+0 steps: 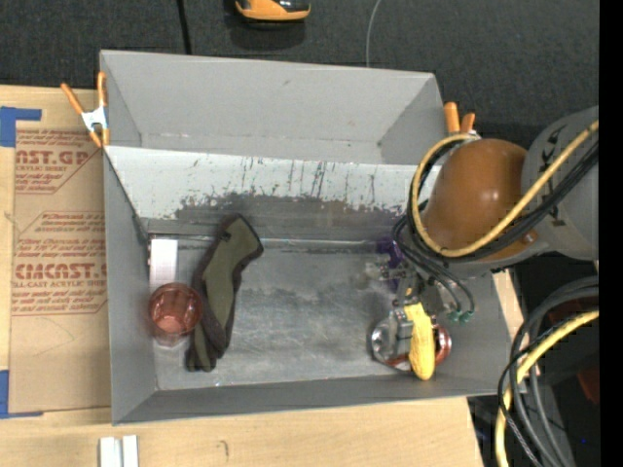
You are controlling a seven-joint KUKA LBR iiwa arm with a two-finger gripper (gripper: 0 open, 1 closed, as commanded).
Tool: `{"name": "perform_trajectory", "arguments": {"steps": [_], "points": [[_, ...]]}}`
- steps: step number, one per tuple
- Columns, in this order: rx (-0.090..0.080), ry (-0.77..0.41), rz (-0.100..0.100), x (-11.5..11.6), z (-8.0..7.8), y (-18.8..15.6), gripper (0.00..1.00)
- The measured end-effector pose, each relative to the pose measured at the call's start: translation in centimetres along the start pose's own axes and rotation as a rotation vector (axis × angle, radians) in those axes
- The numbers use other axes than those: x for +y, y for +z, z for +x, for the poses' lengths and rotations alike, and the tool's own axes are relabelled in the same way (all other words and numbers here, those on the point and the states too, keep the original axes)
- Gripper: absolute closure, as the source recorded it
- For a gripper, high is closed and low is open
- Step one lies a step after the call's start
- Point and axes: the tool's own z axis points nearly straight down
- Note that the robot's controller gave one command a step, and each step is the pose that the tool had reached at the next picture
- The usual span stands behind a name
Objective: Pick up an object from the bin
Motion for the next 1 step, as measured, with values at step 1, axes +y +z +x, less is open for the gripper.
{"name": "perform_trajectory", "arguments": {"steps": [1], "points": [[-0.001, -0.186, 0.0, -3.76, 1.73, 2.17, 0.0]]}}
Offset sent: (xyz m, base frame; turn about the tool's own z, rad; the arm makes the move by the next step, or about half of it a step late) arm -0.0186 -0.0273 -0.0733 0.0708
